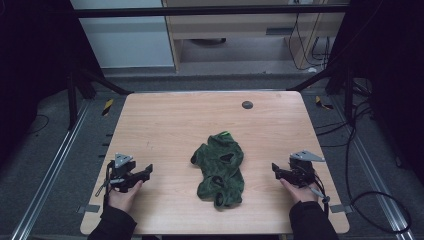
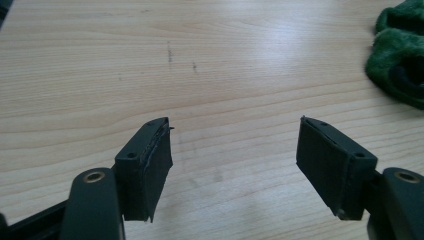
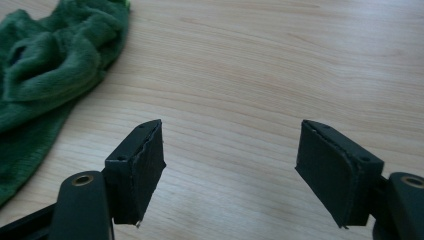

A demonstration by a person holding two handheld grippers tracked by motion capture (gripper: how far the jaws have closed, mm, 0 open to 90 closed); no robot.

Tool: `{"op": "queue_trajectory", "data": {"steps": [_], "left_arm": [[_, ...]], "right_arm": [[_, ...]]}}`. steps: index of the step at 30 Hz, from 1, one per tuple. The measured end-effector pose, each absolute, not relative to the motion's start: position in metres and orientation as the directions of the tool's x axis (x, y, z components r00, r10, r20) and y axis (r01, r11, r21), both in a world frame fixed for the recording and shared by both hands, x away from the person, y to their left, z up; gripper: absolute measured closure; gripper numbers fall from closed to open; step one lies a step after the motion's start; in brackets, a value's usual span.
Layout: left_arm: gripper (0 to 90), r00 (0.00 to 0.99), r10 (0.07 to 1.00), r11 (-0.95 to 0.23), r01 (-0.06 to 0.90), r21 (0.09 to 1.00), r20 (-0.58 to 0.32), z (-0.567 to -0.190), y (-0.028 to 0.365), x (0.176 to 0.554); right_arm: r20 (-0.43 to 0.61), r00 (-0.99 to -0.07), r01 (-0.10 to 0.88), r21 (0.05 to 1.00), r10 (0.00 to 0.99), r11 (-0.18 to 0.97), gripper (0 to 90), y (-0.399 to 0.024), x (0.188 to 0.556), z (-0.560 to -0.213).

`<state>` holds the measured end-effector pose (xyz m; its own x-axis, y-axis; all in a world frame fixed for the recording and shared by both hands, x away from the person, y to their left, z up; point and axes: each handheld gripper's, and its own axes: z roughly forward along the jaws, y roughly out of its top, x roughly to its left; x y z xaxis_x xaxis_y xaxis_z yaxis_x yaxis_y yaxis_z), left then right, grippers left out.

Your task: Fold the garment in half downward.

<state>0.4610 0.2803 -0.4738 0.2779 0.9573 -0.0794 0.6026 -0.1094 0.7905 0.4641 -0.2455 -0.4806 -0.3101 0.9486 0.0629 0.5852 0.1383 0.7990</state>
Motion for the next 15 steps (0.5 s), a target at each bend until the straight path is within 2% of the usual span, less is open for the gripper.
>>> {"op": "queue_trajectory", "data": {"steps": [8,15], "left_arm": [[31.7,0.352,0.931,-0.148,0.596,0.79,-0.092,-0.471,0.265,0.461],[32.2,0.361,0.925,-0.131,0.59,0.797,-0.115,-0.467,0.266,0.465]], "right_arm": [[0.082,-0.366,0.576,0.802,0.927,0.157,27.5,-0.237,0.463,-0.479],[0.104,-0.397,0.566,0.81,0.912,0.153,29.0,-0.233,0.463,-0.472]]}}
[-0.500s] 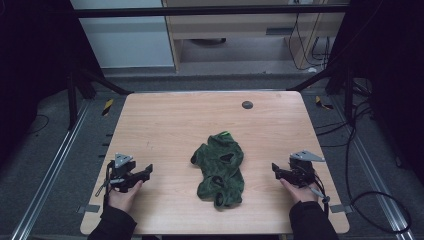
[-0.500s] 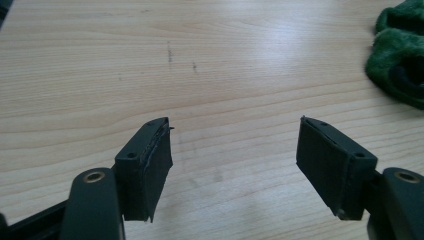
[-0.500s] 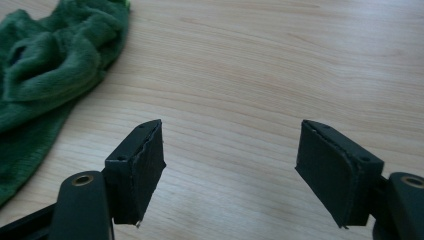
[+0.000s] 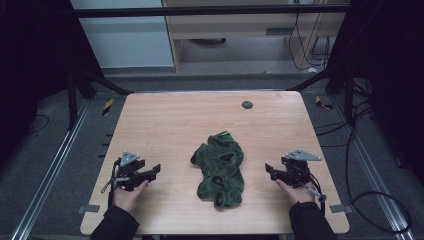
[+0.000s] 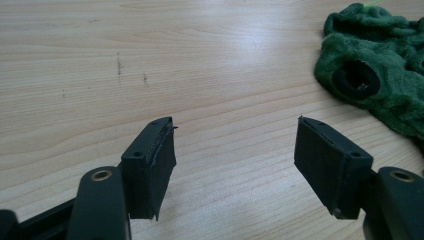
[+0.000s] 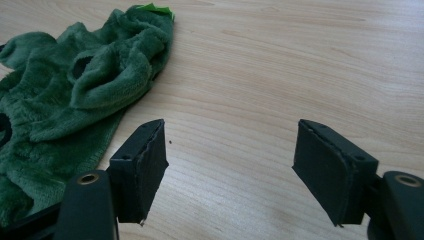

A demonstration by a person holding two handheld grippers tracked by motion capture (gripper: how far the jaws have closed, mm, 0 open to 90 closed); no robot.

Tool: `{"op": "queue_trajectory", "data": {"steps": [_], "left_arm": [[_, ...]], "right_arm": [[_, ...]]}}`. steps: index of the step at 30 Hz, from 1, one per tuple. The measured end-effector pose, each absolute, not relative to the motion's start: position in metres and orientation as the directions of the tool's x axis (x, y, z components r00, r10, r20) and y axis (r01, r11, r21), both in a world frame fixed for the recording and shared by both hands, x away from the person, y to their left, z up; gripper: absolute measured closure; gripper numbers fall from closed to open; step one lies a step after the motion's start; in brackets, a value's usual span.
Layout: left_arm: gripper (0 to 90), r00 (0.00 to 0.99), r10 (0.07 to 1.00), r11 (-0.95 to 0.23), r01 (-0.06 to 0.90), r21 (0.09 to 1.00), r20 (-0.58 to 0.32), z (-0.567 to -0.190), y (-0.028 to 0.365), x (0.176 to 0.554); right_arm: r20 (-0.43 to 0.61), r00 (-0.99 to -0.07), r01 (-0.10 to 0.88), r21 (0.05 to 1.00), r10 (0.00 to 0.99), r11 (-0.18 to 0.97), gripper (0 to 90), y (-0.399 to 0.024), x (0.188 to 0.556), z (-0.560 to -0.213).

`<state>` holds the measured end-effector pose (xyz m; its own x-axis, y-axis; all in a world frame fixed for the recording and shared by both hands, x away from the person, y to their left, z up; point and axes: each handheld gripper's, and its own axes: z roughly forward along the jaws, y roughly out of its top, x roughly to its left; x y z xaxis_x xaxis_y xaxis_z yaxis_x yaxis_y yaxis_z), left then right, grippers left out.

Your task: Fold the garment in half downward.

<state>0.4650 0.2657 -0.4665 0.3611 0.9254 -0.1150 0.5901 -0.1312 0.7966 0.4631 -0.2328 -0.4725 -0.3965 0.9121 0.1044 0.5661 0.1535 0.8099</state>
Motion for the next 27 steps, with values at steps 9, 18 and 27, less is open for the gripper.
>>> {"op": "queue_trajectory", "data": {"steps": [9,18,27], "left_arm": [[32.7,0.382,0.918,-0.139,0.562,0.815,-0.107,-0.453,0.251,0.476],[32.7,0.415,0.905,-0.167,0.543,0.823,-0.091,-0.446,0.237,0.488],[34.2,0.455,0.886,-0.187,0.536,0.823,-0.095,-0.442,0.226,0.495]], "right_arm": [[0.107,-0.408,0.547,0.824,0.907,0.149,30.1,-0.227,0.47,-0.455],[0.089,-0.43,0.531,0.83,0.898,0.172,32.7,-0.221,0.478,-0.444],[0.097,-0.45,0.515,0.84,0.888,0.17,36.2,-0.21,0.491,-0.431]]}}
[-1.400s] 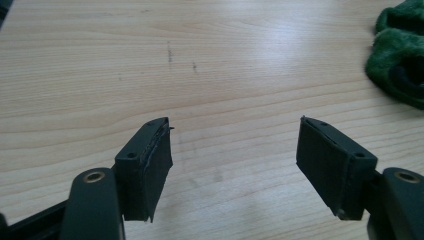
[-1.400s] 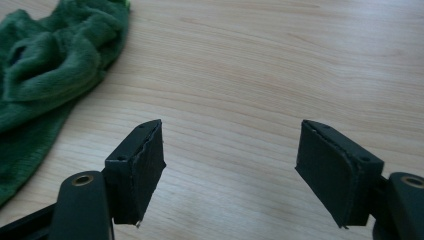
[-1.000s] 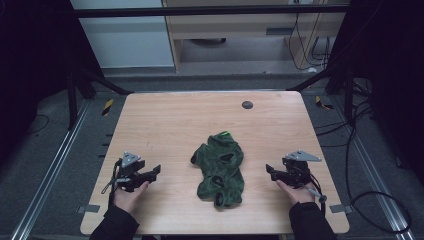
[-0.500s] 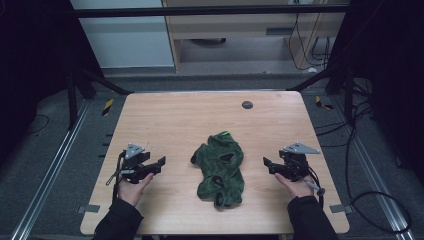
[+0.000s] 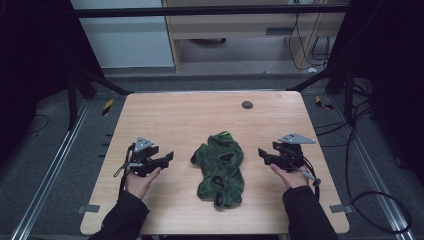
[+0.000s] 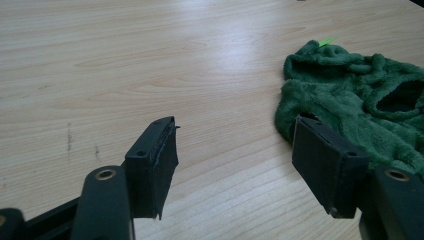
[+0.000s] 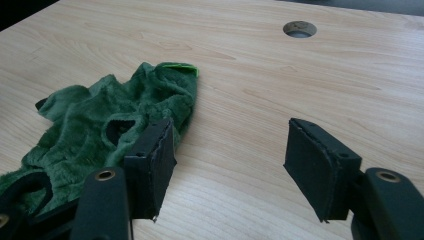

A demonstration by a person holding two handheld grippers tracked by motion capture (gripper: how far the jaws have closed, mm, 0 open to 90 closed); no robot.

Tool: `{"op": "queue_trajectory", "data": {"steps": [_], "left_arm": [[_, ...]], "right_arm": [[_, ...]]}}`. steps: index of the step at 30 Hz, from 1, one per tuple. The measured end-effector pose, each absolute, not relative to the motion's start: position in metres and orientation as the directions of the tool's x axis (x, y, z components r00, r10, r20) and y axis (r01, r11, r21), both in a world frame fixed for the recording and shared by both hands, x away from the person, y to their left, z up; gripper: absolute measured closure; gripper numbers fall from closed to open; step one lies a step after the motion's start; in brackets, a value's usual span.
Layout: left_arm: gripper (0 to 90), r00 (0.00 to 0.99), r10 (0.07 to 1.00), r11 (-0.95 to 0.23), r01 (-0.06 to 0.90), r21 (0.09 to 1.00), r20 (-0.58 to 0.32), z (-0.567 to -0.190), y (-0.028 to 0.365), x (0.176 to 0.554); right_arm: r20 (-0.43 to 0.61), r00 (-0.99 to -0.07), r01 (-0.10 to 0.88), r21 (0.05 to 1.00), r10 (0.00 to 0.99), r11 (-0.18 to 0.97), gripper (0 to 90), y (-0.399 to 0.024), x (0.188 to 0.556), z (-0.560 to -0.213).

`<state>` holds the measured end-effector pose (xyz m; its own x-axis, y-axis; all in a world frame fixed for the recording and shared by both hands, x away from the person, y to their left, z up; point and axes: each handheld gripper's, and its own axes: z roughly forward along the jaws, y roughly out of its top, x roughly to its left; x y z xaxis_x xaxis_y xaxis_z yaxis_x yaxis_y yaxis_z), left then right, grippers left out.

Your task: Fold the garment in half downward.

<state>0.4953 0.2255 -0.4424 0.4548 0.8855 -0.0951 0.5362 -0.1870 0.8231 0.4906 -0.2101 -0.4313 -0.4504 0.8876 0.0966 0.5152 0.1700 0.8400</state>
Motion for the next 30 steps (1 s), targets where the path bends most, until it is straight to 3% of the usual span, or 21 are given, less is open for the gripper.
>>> {"op": "queue_trajectory", "data": {"steps": [30], "left_arm": [[39.0,0.532,0.844,-0.275,0.54,0.796,-0.07,-0.445,0.168,0.539]], "right_arm": [[0.116,-0.481,0.563,0.801,0.869,0.204,41.7,-0.172,0.533,-0.442]]}}
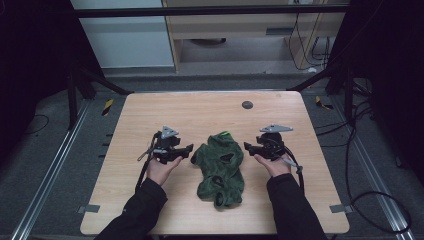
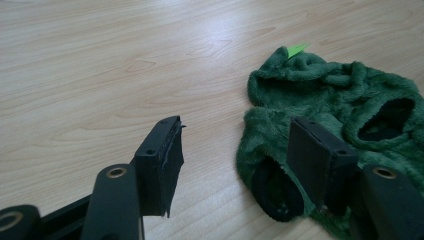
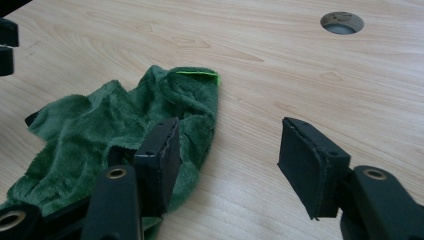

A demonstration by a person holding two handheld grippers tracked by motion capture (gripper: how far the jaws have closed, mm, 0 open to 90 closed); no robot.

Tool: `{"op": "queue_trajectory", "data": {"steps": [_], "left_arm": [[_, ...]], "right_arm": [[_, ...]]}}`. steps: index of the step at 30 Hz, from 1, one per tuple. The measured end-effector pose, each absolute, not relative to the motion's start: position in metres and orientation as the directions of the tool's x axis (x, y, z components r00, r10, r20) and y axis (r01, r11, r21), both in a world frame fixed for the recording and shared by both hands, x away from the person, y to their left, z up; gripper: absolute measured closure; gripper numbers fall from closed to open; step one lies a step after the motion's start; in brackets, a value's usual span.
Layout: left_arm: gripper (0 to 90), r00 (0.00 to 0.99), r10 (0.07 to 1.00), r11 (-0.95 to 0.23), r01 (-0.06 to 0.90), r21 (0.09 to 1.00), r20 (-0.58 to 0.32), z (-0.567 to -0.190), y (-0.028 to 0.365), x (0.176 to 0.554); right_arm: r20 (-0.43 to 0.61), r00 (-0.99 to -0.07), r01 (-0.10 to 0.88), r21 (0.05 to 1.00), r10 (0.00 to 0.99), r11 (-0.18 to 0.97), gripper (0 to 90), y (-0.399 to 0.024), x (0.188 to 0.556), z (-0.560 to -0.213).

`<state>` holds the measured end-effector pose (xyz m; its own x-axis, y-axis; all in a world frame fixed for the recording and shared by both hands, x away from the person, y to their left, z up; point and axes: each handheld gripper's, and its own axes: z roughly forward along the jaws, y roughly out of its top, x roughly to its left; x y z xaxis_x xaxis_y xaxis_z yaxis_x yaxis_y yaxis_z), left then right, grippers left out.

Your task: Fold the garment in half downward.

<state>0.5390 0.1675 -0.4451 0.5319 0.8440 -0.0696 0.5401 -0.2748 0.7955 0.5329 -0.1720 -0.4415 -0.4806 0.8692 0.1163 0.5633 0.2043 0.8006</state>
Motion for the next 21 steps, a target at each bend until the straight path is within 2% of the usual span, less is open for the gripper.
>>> {"op": "queue_trajectory", "data": {"steps": [21], "left_arm": [[40.2,0.573,0.818,-0.346,0.568,0.747,-0.057,-0.465,0.139,0.566]], "right_arm": [[0.118,-0.492,0.592,0.772,0.863,0.232,46.5,-0.149,0.553,-0.461]]}}
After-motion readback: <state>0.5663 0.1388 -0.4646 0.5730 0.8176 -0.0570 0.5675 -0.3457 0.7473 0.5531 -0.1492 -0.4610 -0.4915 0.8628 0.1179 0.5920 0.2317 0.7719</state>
